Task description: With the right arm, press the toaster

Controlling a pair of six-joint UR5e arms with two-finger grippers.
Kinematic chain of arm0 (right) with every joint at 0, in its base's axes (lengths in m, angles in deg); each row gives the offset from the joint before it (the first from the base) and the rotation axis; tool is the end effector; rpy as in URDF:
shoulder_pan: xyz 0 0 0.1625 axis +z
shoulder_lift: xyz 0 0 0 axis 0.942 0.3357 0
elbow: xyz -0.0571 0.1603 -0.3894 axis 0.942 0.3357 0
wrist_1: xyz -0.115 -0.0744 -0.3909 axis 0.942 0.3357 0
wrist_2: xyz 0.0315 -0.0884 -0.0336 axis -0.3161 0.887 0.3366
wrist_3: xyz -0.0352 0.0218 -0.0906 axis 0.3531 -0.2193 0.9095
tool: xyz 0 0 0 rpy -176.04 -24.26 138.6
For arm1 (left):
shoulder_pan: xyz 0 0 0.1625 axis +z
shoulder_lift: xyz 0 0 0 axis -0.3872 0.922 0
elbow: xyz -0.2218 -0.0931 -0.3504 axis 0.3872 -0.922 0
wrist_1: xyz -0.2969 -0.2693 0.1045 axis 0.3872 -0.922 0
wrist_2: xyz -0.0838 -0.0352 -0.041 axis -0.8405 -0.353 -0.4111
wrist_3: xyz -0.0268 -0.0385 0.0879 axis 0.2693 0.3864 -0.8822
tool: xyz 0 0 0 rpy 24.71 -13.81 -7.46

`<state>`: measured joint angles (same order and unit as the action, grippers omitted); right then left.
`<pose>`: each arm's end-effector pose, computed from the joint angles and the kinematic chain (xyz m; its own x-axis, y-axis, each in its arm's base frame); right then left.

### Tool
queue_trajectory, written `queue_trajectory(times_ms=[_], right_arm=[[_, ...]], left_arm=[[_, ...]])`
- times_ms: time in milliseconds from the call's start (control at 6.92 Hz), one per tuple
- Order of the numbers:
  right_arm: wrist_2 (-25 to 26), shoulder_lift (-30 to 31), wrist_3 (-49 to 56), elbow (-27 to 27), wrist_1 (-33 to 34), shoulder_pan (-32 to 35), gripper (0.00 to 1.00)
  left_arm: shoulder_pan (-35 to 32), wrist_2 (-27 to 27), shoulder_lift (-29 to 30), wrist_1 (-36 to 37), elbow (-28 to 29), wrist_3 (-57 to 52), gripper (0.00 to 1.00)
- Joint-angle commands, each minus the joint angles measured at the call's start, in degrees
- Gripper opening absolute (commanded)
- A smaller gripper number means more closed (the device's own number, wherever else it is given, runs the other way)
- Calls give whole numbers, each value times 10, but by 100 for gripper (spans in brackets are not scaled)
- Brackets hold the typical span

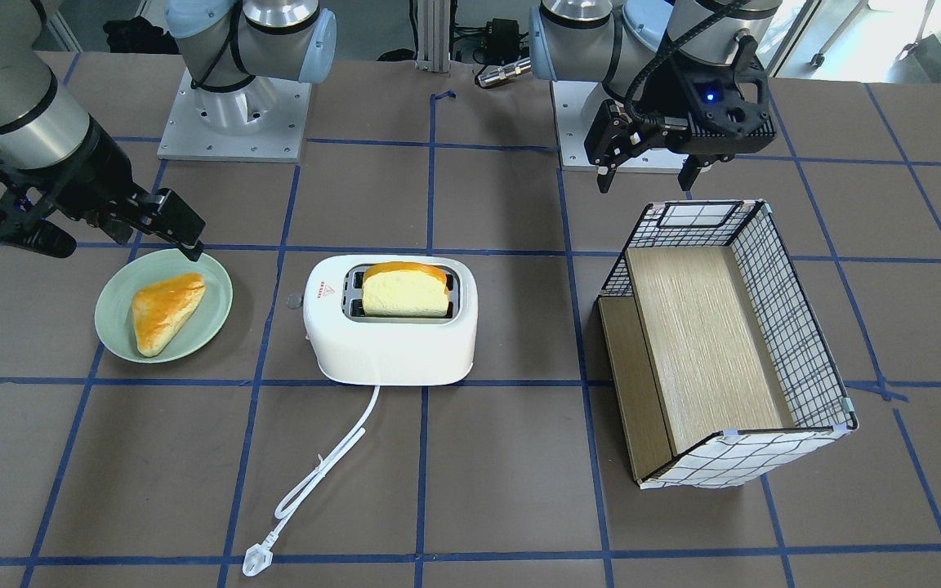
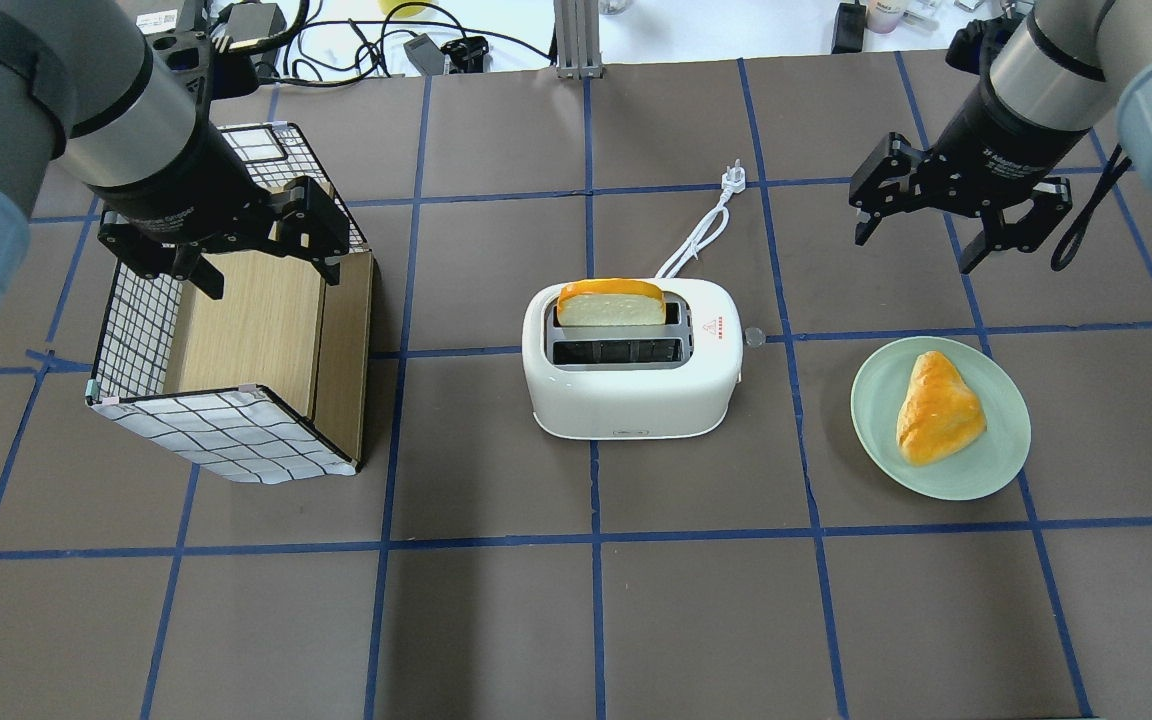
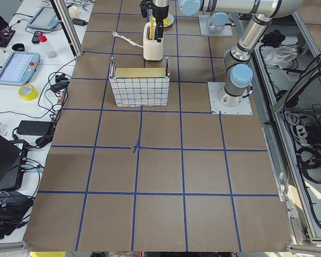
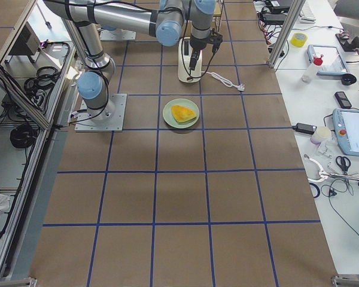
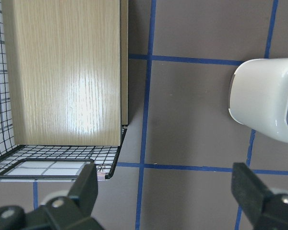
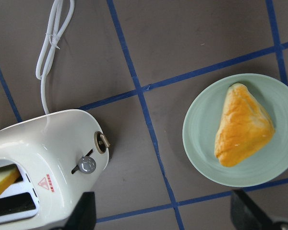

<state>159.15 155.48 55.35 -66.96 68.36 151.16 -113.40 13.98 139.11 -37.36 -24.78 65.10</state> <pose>0.0629 -0.5070 0.4410 -0.9520 0.2916 -0.0929 0.2856 0.9556 0.0728 -0.1392 -0.4480 0.4951 -0.9964 -0.0836 0.0157 -0.0843 0.9951 -0.0515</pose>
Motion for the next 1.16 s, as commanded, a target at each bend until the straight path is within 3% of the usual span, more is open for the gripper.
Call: queue_trajectory(times_ms=[0, 1012], right_arm=[[32, 4, -5, 43, -46, 4, 100], [35, 11, -76, 49, -47, 64, 100]], left_arm=[[0, -1, 0, 0, 0, 0, 100], [0, 0, 0, 0, 0, 0, 100]])
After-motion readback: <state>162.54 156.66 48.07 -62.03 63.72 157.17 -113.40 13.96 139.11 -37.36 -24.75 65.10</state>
